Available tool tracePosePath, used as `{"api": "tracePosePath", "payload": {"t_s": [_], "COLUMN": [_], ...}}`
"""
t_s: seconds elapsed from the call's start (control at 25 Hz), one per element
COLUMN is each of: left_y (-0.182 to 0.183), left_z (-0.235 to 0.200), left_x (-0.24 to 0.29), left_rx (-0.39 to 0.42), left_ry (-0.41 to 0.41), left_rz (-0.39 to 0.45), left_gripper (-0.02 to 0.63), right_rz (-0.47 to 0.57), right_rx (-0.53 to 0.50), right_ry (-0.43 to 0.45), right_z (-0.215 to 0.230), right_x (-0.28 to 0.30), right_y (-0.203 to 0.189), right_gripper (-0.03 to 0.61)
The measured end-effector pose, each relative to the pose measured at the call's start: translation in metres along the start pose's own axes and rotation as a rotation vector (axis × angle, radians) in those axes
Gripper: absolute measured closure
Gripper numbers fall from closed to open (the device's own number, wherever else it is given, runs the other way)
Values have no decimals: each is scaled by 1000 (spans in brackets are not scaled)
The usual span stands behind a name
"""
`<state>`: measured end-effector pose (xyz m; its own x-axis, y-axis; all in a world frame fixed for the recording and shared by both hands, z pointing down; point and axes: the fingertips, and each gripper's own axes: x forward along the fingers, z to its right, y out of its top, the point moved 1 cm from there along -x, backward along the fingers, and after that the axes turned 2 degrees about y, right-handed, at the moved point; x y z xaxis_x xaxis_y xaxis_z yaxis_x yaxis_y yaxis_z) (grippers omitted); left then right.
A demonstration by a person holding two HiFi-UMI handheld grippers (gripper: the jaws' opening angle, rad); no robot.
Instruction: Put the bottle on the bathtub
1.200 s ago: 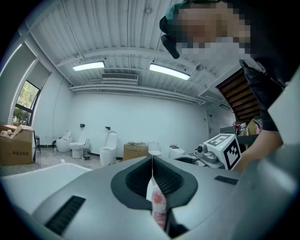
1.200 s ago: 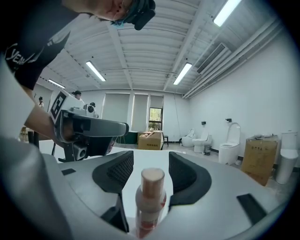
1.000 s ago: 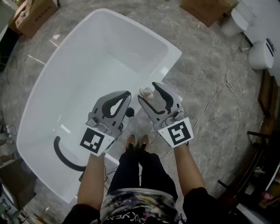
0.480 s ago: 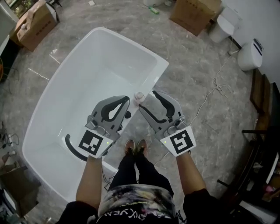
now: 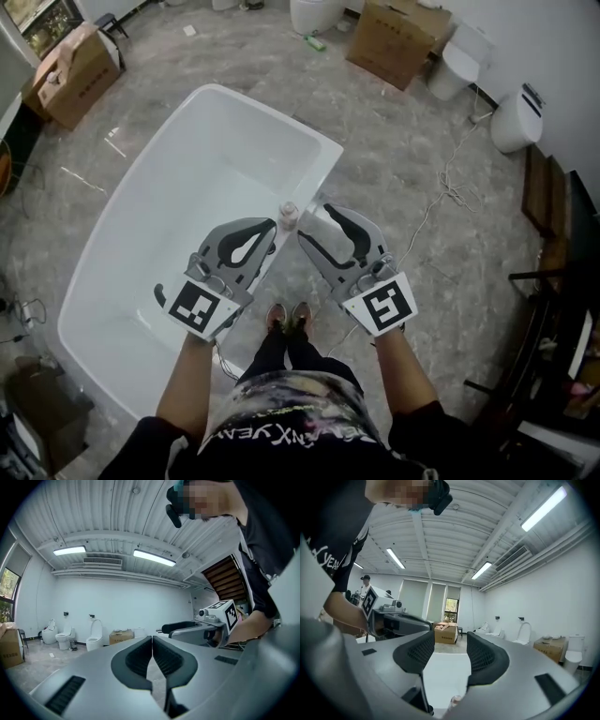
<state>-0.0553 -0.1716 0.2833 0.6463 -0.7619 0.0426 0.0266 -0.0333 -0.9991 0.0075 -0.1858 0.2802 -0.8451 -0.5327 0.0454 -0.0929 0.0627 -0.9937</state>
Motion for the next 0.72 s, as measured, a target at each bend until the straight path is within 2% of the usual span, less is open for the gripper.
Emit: {"api": "tracePosePath", "payload": {"t_s": [0.28, 0.72], "left_y": [29, 50], "left_z": [18, 31], "left_x": [-6, -3], "left_rx": [6, 29], "left_ry": [-33, -47], "left_rz": [-5, 10], "left_gripper": [592, 592], "right_rz": [9, -17], "right_rx": [-12, -30], "right_ry": [-6, -24], "right_z": [-11, -14], "right_x": [-24, -43], "right_y": [36, 40], "right_gripper": [407, 551]}}
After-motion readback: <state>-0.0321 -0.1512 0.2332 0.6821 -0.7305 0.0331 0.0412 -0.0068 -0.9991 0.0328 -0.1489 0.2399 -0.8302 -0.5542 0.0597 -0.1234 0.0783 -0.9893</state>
